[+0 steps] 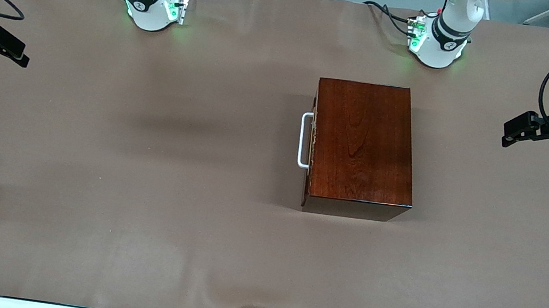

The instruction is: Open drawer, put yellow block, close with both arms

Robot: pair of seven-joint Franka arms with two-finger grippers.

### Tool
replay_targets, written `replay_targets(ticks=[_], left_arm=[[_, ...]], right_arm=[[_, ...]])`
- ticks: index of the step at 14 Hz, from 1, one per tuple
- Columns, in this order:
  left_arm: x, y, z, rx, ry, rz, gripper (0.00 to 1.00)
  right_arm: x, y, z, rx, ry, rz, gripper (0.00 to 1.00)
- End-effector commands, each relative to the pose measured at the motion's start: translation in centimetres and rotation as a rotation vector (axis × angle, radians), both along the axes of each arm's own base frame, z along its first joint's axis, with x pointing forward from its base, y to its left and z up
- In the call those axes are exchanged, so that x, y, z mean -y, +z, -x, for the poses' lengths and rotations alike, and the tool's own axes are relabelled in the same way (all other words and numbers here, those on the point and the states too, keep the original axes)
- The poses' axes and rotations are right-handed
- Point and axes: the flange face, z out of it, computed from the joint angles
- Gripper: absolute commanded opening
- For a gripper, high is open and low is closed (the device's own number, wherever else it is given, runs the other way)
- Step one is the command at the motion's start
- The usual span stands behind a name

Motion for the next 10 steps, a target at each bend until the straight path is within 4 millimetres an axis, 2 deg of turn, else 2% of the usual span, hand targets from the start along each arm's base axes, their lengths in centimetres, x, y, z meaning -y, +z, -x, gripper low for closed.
replay_targets(ticks=[1, 5, 10], left_arm=[[0.01, 0.26, 0.03, 0.011, 0.007, 0.022, 1.00], [-0.16, 0.36, -0.02, 0.016, 0.010, 0.022, 1.00], [-0.16, 0.54, 0.04, 0.025, 0.010, 0.021, 1.00]], right_arm=[[0.17, 0.30, 0.01, -0.001, -0.011, 0.004, 1.00], [-0.50, -0.29, -0.33, -0.011, 0.001, 0.004, 1.00], [-0.08, -0.29, -0.26, -0.013, -0.002, 0.004, 1.00]])
